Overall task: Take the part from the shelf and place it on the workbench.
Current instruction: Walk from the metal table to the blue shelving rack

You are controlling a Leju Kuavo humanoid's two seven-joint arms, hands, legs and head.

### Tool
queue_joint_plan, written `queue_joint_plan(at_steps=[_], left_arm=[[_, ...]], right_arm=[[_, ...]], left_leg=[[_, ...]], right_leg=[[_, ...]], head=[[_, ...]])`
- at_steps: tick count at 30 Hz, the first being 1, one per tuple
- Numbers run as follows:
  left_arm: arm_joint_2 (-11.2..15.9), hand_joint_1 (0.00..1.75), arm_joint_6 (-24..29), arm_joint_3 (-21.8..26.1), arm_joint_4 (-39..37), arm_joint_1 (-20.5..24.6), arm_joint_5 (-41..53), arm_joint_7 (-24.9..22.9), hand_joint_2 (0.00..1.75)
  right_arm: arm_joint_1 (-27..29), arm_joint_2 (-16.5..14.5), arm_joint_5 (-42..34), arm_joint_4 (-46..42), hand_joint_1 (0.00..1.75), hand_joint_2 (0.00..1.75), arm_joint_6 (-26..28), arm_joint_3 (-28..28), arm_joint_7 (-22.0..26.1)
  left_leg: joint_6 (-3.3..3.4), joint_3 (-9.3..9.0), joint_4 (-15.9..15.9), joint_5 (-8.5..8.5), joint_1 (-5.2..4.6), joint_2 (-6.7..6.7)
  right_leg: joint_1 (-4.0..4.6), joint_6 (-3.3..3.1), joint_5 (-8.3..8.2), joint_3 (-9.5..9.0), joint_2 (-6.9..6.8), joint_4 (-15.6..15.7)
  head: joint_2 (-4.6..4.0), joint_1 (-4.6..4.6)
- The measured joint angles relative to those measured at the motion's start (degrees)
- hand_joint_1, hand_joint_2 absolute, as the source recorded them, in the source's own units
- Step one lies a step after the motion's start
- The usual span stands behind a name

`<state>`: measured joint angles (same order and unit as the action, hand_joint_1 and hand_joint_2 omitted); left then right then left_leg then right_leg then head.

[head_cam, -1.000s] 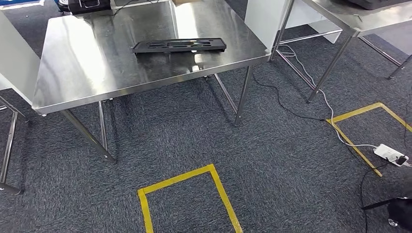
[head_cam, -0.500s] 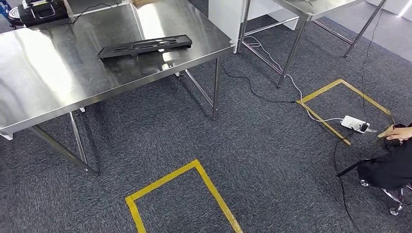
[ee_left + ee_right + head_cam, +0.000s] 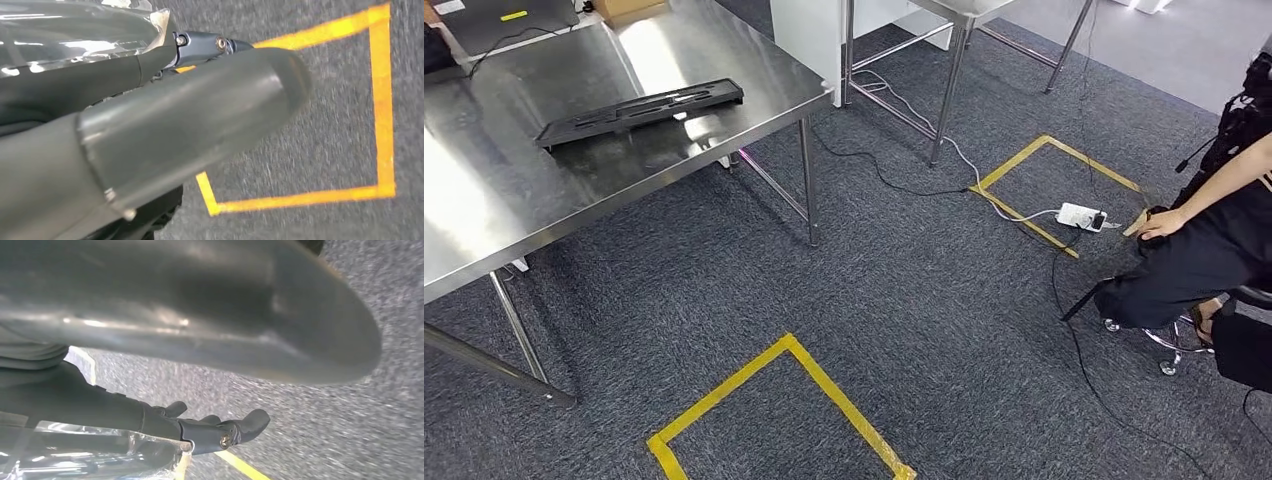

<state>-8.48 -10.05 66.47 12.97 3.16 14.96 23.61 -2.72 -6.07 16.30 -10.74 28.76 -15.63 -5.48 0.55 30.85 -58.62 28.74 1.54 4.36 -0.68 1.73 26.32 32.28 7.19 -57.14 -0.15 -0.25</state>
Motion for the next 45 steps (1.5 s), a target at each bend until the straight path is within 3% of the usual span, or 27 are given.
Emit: queue_joint_plan(at_steps=[2,4,7,8,9,10,12,13,15,17,19,21,23,24,25,26,28,30,32,34,36,38,39,40,41,43,45], left_arm=[[-0.04,0.0,0.0,-0.1,-0.02,0.11,0.01,-0.02,0.0],[0.0,0.0,-0.03,-0.26,-0.03,0.12,0.0,-0.03,0.0],[0.14,0.0,-0.02,-0.42,-0.03,-0.09,-0.03,-0.04,0.0],[0.14,0.0,-0.01,-0.44,-0.03,-0.13,-0.03,-0.05,0.0],[0.13,0.0,-0.01,-0.46,-0.04,-0.11,-0.03,-0.06,0.0],[0.1,0.0,-0.01,-0.5,-0.04,-0.08,-0.03,-0.08,0.0],[0.05,0.0,-0.01,-0.55,-0.06,-0.02,-0.03,-0.14,0.0],[0.04,0.0,-0.04,-0.56,-0.07,-0.03,-0.04,-0.19,0.0],[0.06,0.0,-0.22,-0.57,-0.1,0.02,-0.14,-0.3,0.0],[0.02,0.0,-0.57,-0.56,-0.12,0.28,-0.38,-0.37,0.0],[0.0,0.0,-0.81,-0.56,-0.16,0.47,-0.57,-0.43,0.0],[0.01,0.0,-0.9,-0.57,-0.26,0.38,-0.74,-0.53,0.0],[0.01,0.0,-1.01,-0.54,-0.37,0.21,-1.23,-0.67,0.0],[0.01,0.0,-1.1,-0.47,-0.39,0.16,-1.55,-0.73,0.0],[0.01,0.0,-1.19,-0.39,-0.41,0.13,-1.91,-0.79,0.0],[0.01,0.0,-1.27,-0.3,-0.42,0.12,-2.22,-0.82,0.0],[0.01,0.0,-1.29,0.04,-0.43,0.11,-2.86,-0.83,0.0],[-0.04,0.0,-1.27,0.59,-0.43,0.15,-3.42,-0.82,0.0],[-0.18,0.0,-1.06,1.03,-0.43,0.26,-3.9,-0.8,0.0],[-0.38,0.0,-0.82,1.43,-0.43,0.38,-4.35,-0.74,0.0],[-0.49,0.0,-0.74,2.0,-0.43,0.33,-4.76,-0.67,0.0],[-0.56,0.0,-0.68,2.49,-0.43,0.2,-5.09,-0.62,0.0],[-0.62,0.0,-0.63,2.65,-0.43,0.19,-5.21,-0.6,0.0],[-0.72,0.0,-0.53,2.84,-0.43,0.22,-5.36,-0.56,0.0],[-0.83,0.0,-0.38,3.06,-0.43,0.26,-5.52,-0.52,0.0],[-1.03,0.0,-0.01,3.52,-0.42,0.32,-5.82,-0.44,0.0],[-1.12,0.0,0.31,3.86,-0.41,0.36,-6.06,-0.36,0.0]], right_arm=[[0.21,0.01,0.01,0.1,0.0,0.0,0.0,0.0,-0.07],[0.21,-0.01,0.02,0.17,0.0,0.0,0.0,0.01,-0.09],[-0.06,-0.12,0.04,0.2,0.0,0.0,0.0,0.05,-0.1],[-0.05,-0.14,0.04,0.21,0.0,0.0,0.0,0.06,-0.1],[0.04,-0.14,0.05,0.21,0.0,0.0,0.0,0.07,-0.1],[0.12,-0.12,0.07,0.22,0.0,0.0,0.0,0.07,-0.18],[0.11,-0.07,0.36,0.24,0.0,0.0,0.01,0.08,-0.78],[0.0,-0.05,0.73,0.25,0.0,0.0,0.02,0.14,-1.41],[-0.14,-0.05,1.9,0.27,0.0,0.0,0.03,0.58,-3.06],[0.05,0.01,3.11,0.35,0.0,0.0,-0.07,1.26,-4.56],[0.19,0.12,4.11,0.42,0.0,0.0,-0.37,1.96,-5.7],[0.15,0.09,4.92,0.42,0.0,0.0,-0.63,2.72,-6.65],[0.13,-0.08,6.13,0.42,0.0,0.0,-0.69,3.51,-7.61],[0.17,-0.17,6.91,0.43,0.0,0.0,-0.73,4.01,-8.09],[0.22,-0.2,7.76,0.43,0.0,0.0,-0.78,4.6,-8.47],[0.23,-0.23,8.54,0.43,0.0,0.0,-0.87,5.23,-8.83],[0.13,-0.32,9.77,0.42,0.0,0.0,-1.11,6.38,-9.34],[-0.02,-0.43,10.68,0.42,0.0,0.0,-1.34,7.36,-9.72],[0.02,-0.55,11.36,0.42,0.0,0.0,-1.48,8.14,-10.08],[0.11,-0.62,11.97,0.42,0.0,0.0,-1.54,8.72,-10.37],[-0.04,-0.63,12.55,0.42,0.0,0.0,-1.57,9.25,-10.49],[-0.17,-0.67,13.01,0.42,0.0,0.0,-1.65,9.73,-10.55],[-0.15,-0.68,13.18,0.43,0.0,0.0,-1.68,9.88,-10.6],[-0.08,-0.68,13.39,0.43,0.0,0.0,-1.7,10.01,-10.69],[-0.04,-0.67,13.65,0.44,0.0,0.0,-1.72,10.14,-10.83],[-0.14,-0.67,14.27,0.43,0.0,0.0,-1.74,10.46,-11.16],[-0.39,-0.68,14.87,0.42,0.0,0.0,-1.78,10.89,-11.46]], left_leg=[[0.96,-0.02,0.4,-0.47,-0.1,-1.48],[1.66,-0.01,0.74,-0.8,0.01,-2.81],[1.89,0.18,0.73,-0.81,-0.22,-5.09],[1.9,0.25,0.72,-0.81,-0.29,-5.96],[1.88,0.28,0.71,-0.81,-0.33,-6.75],[1.84,0.25,0.71,-0.79,-0.33,-7.47],[1.54,0.04,0.69,-0.64,-0.39,-8.81],[1.23,-0.12,0.66,-0.5,-0.5,-9.43],[0.44,-0.49,0.66,-0.29,-0.67,-10.5],[-0.43,-0.88,0.8,-0.17,-0.42,-11.2],[-1.1,-0.52,-0.72,1.36,-0.11,-9.19],[-1.25,2.02,-6.78,5.21,-0.04,-5.82],[-1.11,5.41,-13.85,8.06,-0.11,-4.55],[-0.98,6.21,-15.15,7.86,-0.13,-4.41],[-0.78,5.97,-14.18,6.49,-0.13,-4.28],[-0.51,4.76,-11.16,4.33,-0.14,-3.88],[0.08,1.58,-3.7,0.7,-0.11,-1.53],[0.48,0.15,-0.23,-0.25,-0.33,0.0],[1.0,0.04,0.22,-0.45,-0.65,-0.96],[1.8,-0.19,0.99,-0.99,-0.63,-2.37],[2.25,-0.26,1.45,-1.29,-0.61,-4.02],[2.31,-0.12,1.42,-1.29,-0.73,-5.7],[2.29,-0.08,1.41,-1.27,-0.76,-6.48],[2.24,-0.08,1.39,-1.24,-0.74,-7.2],[2.13,-0.15,1.37,-1.17,-0.69,-7.87],[1.62,-0.46,1.3,-0.87,-0.72,-9.11],[0.75,-0.88,1.23,-0.45,-0.86,-10.24]], right_leg=[[-0.17,0.57,0.16,0.81,-0.8,-0.73],[-0.1,0.51,1.81,2.37,-3.74,-3.75],[-0.15,0.3,6.32,7.38,-6.14,-13.94],[-0.23,0.52,7.24,8.56,-6.4,-16.66],[-0.31,0.92,7.26,8.57,-6.57,-17.23],[-0.41,1.43,6.4,7.25,-6.86,-15.21],[-0.52,2.23,3.65,2.34,-9.04,-6.68],[-0.42,2.25,2.45,0.32,-10.26,-3.04],[-0.12,1.52,1.37,-0.89,-11.32,-0.25],[-0.12,0.52,1.05,-0.63,-10.11,-0.16],[-0.44,-0.41,0.65,-0.88,-8.92,0.15],[-0.44,-1.04,0.3,-0.93,-7.66,0.26],[-0.04,-1.33,0.17,-0.78,-6.19,0.24],[0.14,-1.41,0.12,-0.76,-5.39,0.21],[0.26,-1.45,0.09,-0.78,-4.56,0.16],[0.33,-1.49,0.07,-0.82,-3.72,0.09],[0.49,-1.4,0.09,-0.7,-2.27,-0.17],[0.52,-0.97,-0.03,-0.24,-1.1,-0.32],[0.38,-0.24,-0.31,0.38,-0.09,-0.24],[0.4,0.07,0.52,1.65,-1.81,-1.96],[0.36,-0.13,3.38,4.66,-4.97,-7.81],[0.08,0.01,6.18,8.13,-6.15,-14.96],[-0.13,0.38,6.59,8.82,-6.38,-16.64],[-0.36,0.95,6.15,8.36,-6.63,-16.15],[-0.64,1.6,4.99,6.7,-7.06,-13.35],[-0.96,2.56,2.2,2.01,-9.49,-5.05],[-0.81,2.21,0.73,-0.41,-11.35,-0.5]], head=[[0.0,0.01],[0.0,0.2],[0.0,0.46],[0.0,0.47],[0.0,0.49],[0.0,0.49],[0.0,0.53],[0.0,0.54],[0.0,0.42],[0.0,0.29],[0.0,0.15],[0.0,-0.06],[0.0,-0.09],[0.0,-0.1],[0.0,-0.09],[0.0,-0.1],[0.0,-0.06],[0.0,-0.03],[0.0,-0.05],[0.0,0.05],[0.0,0.26],[0.0,0.39],[0.0,0.39],[0.0,0.42],[0.0,0.42],[0.0,0.49],[0.0,0.46]])
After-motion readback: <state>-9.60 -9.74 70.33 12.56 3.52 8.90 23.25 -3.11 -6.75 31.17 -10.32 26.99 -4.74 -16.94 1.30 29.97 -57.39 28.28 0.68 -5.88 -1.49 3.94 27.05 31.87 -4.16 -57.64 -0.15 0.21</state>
